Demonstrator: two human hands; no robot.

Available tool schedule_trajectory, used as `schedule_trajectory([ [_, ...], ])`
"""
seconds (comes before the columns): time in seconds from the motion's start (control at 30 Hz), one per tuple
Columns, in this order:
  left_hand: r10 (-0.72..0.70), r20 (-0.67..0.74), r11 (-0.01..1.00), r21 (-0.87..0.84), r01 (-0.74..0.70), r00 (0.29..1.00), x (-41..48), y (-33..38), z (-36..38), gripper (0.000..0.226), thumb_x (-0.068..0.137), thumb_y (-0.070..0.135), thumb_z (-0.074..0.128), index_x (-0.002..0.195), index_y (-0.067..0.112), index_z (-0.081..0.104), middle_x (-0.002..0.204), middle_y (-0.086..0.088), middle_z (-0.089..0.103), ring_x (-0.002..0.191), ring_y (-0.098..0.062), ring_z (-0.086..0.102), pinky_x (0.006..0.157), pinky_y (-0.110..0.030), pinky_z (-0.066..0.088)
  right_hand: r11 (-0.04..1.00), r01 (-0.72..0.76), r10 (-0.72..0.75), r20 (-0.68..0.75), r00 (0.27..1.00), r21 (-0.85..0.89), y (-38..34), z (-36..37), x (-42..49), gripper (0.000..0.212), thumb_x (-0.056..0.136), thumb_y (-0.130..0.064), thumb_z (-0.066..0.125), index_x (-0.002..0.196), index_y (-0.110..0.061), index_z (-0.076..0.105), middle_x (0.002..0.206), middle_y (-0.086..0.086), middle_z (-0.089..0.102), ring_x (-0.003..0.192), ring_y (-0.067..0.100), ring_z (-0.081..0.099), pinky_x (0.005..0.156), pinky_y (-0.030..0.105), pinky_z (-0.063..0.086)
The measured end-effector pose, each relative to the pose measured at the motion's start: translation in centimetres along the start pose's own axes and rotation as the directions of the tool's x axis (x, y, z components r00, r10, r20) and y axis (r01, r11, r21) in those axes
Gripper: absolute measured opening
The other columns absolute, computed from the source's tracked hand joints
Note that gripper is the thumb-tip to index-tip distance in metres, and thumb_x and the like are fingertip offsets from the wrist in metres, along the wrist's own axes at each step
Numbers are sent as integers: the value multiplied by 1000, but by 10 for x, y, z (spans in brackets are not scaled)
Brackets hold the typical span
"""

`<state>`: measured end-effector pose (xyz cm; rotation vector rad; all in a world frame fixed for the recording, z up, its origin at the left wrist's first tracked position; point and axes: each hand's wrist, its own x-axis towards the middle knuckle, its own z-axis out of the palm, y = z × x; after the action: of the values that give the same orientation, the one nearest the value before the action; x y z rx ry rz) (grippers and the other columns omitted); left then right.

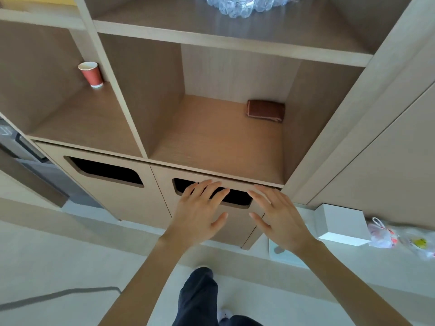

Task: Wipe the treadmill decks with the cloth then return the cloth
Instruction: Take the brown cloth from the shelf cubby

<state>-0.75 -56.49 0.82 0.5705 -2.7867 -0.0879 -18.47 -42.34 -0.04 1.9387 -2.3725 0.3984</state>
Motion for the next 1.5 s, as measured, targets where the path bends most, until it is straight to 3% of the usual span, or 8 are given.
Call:
schedule_trajectory([
  [0.23,89,45,996,-35,-88,995,65,-40,30,48,84,41,51,125,18,58,127,-5,58,115,-26,55,94,-41,45,990,-144,144,16,989,6,27,13,43,46,86,-25,65,129,-10,55,127,11,56,101,31,59,89,42,48],
  [0.33,124,78,992,-42,-121,989,93,-57,42,51,84,39,56,129,18,54,132,-5,54,120,-28,51,95,-42,42,978,-210,210,41,977,13,38,18,62,46,90,-24,59,134,-12,50,136,9,49,111,30,54,97,42,42],
  [0.57,250,178,968,-31,-249,952,159,-74,80,56,91,45,42,142,23,34,148,-2,34,135,-24,30,106,-39,26,945,-328,327,54,943,13,61,30,93,49,94,-29,52,140,-15,42,141,6,43,122,26,47,105,38,32],
  [0.8,308,250,950,-20,-313,918,192,-82,138,56,92,46,39,144,26,30,153,0,23,135,-23,25,102,-40,31,899,-437,436,60,898,16,74,56,101,50,95,-31,50,141,-17,39,144,4,39,127,24,43,107,37,29],
  [1.07,305,185,952,-74,-296,934,212,-92,178,48,95,39,37,139,20,41,147,-7,37,134,-27,32,106,-41,28,864,-503,500,86,862,11,84,75,111,51,93,-26,52,141,-15,40,145,8,39,126,29,43,105,40,31],
  [1.3,133,231,989,-87,-116,964,277,-105,190,55,98,38,34,147,16,24,156,-12,12,142,-28,12,113,-42,20,855,-519,517,73,853,8,96,77,129,53,94,-27,50,144,-15,34,149,7,32,131,28,37,108,39,27],
  [1.5,137,261,991,-47,-129,956,331,-112,190,62,98,39,34,150,15,11,158,-7,0,144,-24,3,115,-38,15,863,-505,505,-60,861,23,91,66,138,52,91,-26,56,139,-12,42,143,11,41,125,32,44,103,45,36],
])
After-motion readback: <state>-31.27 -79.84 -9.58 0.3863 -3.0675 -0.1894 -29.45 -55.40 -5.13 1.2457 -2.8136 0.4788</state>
